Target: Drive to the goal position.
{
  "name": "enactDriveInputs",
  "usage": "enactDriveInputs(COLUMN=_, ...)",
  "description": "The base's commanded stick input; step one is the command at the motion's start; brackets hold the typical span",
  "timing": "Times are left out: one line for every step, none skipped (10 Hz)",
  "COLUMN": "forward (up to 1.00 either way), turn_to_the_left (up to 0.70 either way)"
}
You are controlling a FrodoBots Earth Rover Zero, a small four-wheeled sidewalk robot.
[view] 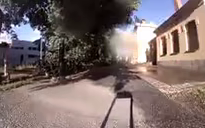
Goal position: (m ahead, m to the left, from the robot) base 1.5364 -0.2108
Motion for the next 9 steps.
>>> enactDriveInputs(forward=0.5, turn_to_the_left=0.0)
enactDriveInputs(forward=0.5, turn_to_the_left=0.0)
enactDriveInputs(forward=0.5, turn_to_the_left=0.0)
enactDriveInputs(forward=0.5, turn_to_the_left=0.0)
enactDriveInputs(forward=0.5, turn_to_the_left=0.0)
enactDriveInputs(forward=0.5, turn_to_the_left=0.0)
enactDriveInputs(forward=0.5, turn_to_the_left=0.0)
enactDriveInputs(forward=0.5, turn_to_the_left=0.0)
enactDriveInputs(forward=0.5, turn_to_the_left=0.0)
